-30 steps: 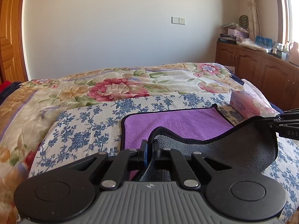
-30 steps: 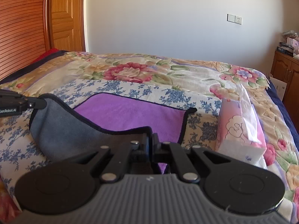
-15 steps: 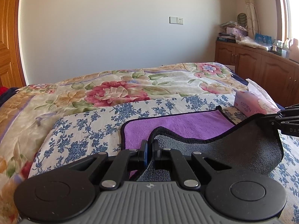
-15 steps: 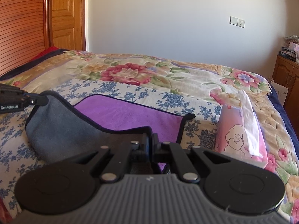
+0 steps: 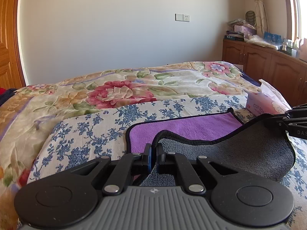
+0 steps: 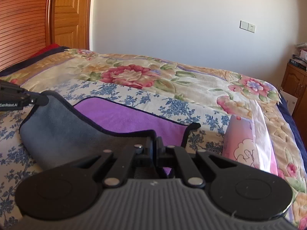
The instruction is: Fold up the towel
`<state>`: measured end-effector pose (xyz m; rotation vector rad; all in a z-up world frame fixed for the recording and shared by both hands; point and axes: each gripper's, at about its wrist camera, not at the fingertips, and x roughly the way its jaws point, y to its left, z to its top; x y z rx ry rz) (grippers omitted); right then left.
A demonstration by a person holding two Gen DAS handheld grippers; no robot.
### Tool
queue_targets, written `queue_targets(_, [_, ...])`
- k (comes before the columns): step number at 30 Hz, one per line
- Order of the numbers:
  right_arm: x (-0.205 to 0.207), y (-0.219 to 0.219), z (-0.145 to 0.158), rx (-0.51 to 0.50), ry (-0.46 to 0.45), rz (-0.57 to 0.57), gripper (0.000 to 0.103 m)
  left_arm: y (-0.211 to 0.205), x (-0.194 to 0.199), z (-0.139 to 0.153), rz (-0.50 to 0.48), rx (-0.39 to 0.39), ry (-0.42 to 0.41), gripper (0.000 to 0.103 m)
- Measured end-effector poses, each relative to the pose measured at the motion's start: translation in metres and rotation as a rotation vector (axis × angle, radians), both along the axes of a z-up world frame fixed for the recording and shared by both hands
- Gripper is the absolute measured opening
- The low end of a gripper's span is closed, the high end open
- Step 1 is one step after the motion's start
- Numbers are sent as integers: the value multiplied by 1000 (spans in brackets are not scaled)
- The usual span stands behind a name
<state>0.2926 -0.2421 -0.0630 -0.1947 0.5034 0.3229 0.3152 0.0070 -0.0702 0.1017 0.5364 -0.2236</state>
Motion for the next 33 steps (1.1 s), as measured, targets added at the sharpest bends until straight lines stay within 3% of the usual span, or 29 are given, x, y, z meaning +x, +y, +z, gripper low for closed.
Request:
queue_targets(15, [27, 0, 12, -5, -60, 11, 4, -7, 31, 17, -5, 36, -16, 6])
queue_targets(33, [65, 4, 6, -66, -70, -2, 4, -17, 76, 12, -5, 72, -19, 6])
